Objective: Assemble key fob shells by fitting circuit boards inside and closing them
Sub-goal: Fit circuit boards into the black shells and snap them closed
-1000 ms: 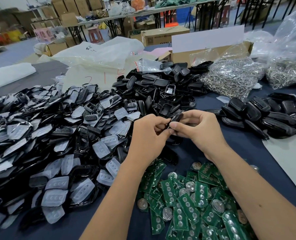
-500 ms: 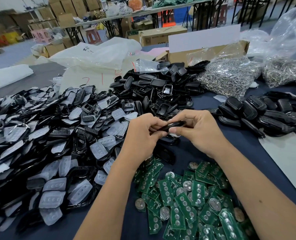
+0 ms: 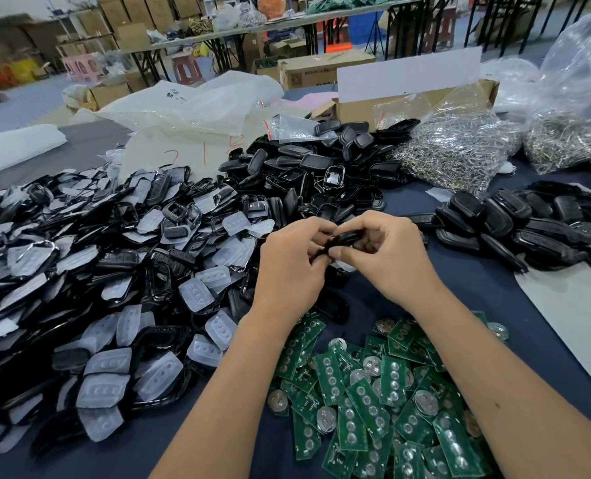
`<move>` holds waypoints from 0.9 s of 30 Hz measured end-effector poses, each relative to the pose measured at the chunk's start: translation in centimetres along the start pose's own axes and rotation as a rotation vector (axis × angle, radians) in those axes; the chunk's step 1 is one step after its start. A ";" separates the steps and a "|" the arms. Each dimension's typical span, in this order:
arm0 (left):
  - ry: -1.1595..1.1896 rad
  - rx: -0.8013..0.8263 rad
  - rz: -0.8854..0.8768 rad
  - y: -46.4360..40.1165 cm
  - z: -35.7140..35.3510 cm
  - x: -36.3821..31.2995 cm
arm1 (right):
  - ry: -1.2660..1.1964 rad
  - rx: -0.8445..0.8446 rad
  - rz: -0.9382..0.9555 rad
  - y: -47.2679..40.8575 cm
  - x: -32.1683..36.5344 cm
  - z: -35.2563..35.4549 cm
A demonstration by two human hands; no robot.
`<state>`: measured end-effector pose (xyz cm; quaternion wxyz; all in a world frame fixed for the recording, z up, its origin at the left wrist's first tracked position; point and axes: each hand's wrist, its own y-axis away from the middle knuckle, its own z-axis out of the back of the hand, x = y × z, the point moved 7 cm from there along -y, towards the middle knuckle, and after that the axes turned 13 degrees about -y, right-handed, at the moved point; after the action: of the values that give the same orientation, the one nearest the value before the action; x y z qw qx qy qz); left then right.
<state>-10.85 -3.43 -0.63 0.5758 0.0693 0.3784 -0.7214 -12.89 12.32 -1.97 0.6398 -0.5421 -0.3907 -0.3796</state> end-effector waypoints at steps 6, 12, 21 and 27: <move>0.427 0.033 0.274 0.2 -0.2 1.3 | -0.295 -0.050 -0.099 -0.1 -0.8 0.3; 0.863 0.137 0.411 0.9 -1.4 1.6 | -0.278 -0.018 -0.154 0.2 -1.0 -0.3; 0.985 0.209 0.458 1.1 -2.1 0.8 | -0.473 -0.068 -0.235 0.3 -1.4 -0.3; 0.987 0.181 0.480 1.3 -2.5 0.8 | -0.509 -0.090 -0.251 0.3 -1.1 -0.6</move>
<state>-10.78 -2.55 -3.45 0.4702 0.5325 0.5133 -0.4815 -12.99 11.87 -3.20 0.4445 -0.5951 -0.5857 -0.3244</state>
